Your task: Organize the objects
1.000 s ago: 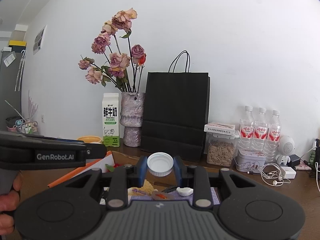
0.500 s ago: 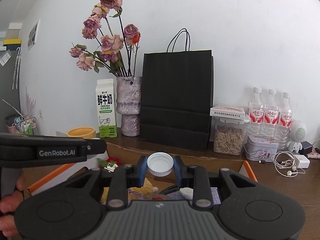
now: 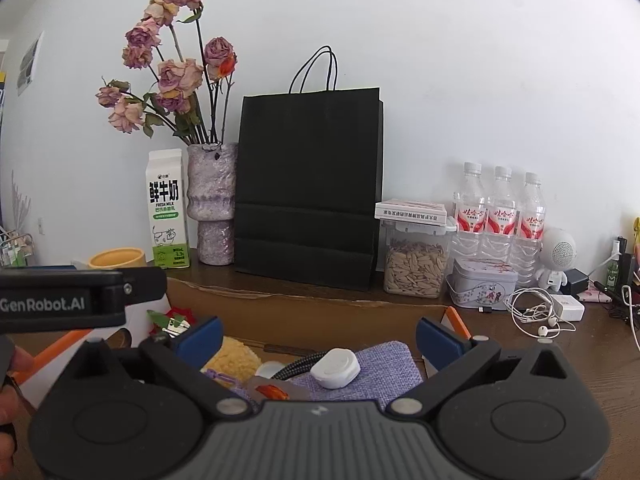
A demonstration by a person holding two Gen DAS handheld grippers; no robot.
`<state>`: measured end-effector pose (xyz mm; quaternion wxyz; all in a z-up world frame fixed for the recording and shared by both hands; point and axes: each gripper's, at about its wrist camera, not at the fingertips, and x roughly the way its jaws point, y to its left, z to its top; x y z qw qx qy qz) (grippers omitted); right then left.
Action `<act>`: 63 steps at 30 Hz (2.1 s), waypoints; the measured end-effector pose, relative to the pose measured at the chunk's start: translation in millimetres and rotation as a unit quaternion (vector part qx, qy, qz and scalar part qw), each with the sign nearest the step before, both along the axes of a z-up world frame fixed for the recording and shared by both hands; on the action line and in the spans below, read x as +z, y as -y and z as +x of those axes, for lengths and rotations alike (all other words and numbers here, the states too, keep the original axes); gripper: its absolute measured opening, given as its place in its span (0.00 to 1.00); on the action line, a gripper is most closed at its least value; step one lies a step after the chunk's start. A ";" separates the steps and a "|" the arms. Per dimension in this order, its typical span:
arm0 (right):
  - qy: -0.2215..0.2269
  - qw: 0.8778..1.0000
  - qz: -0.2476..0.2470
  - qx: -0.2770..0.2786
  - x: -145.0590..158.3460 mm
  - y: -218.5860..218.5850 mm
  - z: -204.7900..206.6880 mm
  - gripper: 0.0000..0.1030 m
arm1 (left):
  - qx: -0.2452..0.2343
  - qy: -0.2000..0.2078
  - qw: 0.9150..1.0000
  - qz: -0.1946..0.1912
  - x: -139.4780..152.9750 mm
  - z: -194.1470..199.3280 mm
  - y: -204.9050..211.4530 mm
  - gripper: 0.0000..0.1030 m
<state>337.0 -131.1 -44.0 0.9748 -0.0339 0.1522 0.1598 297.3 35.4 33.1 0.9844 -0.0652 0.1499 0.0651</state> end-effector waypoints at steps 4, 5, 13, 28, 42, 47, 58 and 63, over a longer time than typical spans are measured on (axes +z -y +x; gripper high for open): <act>-0.012 1.000 0.000 -0.004 -0.5 1.3 2.8 1.00 | 0.001 -0.001 1.000 0.000 -0.2 -0.3 -0.3 1.00; -0.018 1.000 -0.001 -0.005 -0.5 1.3 3.6 1.00 | 0.000 0.000 1.000 0.000 0.2 -1.2 -0.3 1.00; -0.023 1.000 0.002 -0.001 3.8 8.4 -5.4 1.00 | 0.000 -0.010 1.000 0.007 6.6 -9.4 2.2 1.00; -0.037 0.999 0.011 0.010 24.0 46.2 -92.4 1.00 | -0.001 -0.057 0.998 0.008 10.5 -97.1 -0.4 1.00; -0.075 0.997 0.015 0.007 16.4 64.1 -156.0 1.00 | -0.003 -0.096 0.995 0.019 1.2 -165.9 10.7 1.00; -0.077 0.997 0.015 0.006 15.9 66.3 -165.3 1.00 | -0.005 -0.103 0.994 0.019 -1.1 -174.4 12.2 1.00; -0.074 0.997 0.015 0.003 18.3 67.3 -169.4 1.00 | -0.009 -0.100 0.995 0.021 1.3 -177.8 15.8 1.00; -0.074 0.997 0.015 0.003 18.3 68.0 -169.2 1.00 | -0.009 -0.101 0.995 0.021 1.4 -177.8 15.9 1.00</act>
